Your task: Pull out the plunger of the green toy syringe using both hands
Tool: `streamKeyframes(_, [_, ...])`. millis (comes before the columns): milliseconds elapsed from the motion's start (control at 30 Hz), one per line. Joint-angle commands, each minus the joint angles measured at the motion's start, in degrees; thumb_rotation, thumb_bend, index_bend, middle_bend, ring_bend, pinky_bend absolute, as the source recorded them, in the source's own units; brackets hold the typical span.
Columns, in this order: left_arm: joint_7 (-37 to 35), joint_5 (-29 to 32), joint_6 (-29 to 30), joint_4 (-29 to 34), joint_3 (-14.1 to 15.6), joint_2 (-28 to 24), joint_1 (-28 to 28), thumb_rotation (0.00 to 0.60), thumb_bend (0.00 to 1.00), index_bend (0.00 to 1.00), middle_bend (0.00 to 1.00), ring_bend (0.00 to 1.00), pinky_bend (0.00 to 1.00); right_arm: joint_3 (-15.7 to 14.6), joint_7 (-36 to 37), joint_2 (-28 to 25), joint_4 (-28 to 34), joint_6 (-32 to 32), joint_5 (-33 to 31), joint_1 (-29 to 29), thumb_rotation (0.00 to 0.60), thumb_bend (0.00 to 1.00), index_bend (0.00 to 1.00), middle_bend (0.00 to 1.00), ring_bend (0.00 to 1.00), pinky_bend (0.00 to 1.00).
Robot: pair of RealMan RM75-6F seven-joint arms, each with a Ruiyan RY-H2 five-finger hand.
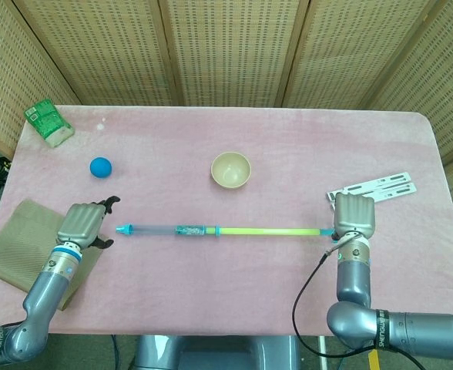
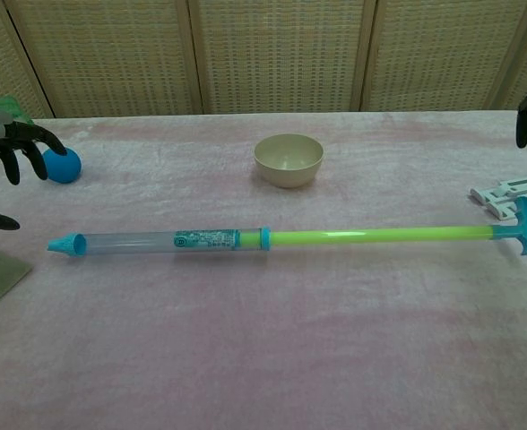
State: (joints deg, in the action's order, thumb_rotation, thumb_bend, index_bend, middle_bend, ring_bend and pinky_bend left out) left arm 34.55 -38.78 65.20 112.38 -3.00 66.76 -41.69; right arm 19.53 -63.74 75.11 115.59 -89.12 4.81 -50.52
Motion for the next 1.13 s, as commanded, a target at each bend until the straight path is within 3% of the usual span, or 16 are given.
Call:
streamKeyframes(33, [0.85, 0.17, -0.21, 3.07, 1.26, -2.23, 0.3, 0.6, 0.1, 0.04, 0.08, 0.13, 0.25, -0.03, -1.69, -1.28, 1.16, 0.32, -3.8, 0.01, 0.6, 0.19, 0.2, 0.22, 0.3, 0.29])
streamKeyframes(200, [-1.29, -2.88, 1.09, 5.27, 2.05, -3.56, 2.23, 0.6, 0.1, 0.03, 0.0, 0.03, 0.15, -1.19, 0.17, -1.88, 1.44, 1.15, -2.32, 1.28, 0.6, 0.18, 0.18, 0.14, 0.2, 0.22])
streamKeyframes(267, [-4.44, -6.56, 2.83, 5.63, 2.53, -3.81, 4.54, 0.6, 0.11, 0.03, 0.0, 0.0, 0.09, -2.77, 3.47, -2.67, 2.32, 1.88, 1.82, 3.29, 0.6, 0.18, 0.17, 0.11, 0.16, 0.18])
streamKeyframes(467, [-13.21, -20.48, 9.33, 1.63, 5.56, -2.98, 12.07, 0.6, 0.11, 0.0, 0.0, 0.0, 0.0, -9.75, 18.8, -5.65, 3.95, 5.67, 21.82, 12.23, 0.6, 0.14, 0.12, 0.0, 0.0, 0.05])
streamKeyframes(533, [-15.89, -25.58, 13.1, -1.21, 6.96, -2.23, 15.2, 0.6, 0.11, 0.0, 0.0, 0.0, 0.0, -13.23, 26.77, -6.84, 2.94, 6.41, 33.16, 16.56, 0.6, 0.08, 0.1, 0.0, 0.0, 0.02])
streamKeyframes(700, [-19.85, -32.54, 20.77, -7.05, 9.65, -0.21, 21.6, 0.6, 0.09, 0.0, 0.0, 0.0, 0.0, -21.34, 40.69, -8.11, -3.77, 2.94, 55.47, 25.05, 0.6, 0.04, 0.04, 0.0, 0.0, 0.0])
streamKeyframes(833, [-23.76, -37.06, 25.3, -12.25, 11.8, 1.32, 26.32, 0.6, 0.01, 0.0, 0.0, 0.0, 0.0, -26.31, 49.91, -8.46, -11.09, -0.83, 66.74, 30.67, 0.6, 0.01, 0.01, 0.0, 0.0, 0.0])
streamKeyframes(1133, [-27.22, -40.25, 28.6, -17.9, 13.17, 2.47, 31.8, 0.6, 0.0, 0.0, 0.0, 0.0, 0.0, -27.86, 56.95, -7.74, -17.98, -3.73, 72.55, 36.2, 0.6, 0.0, 0.0, 0.0, 0.0, 0.0])
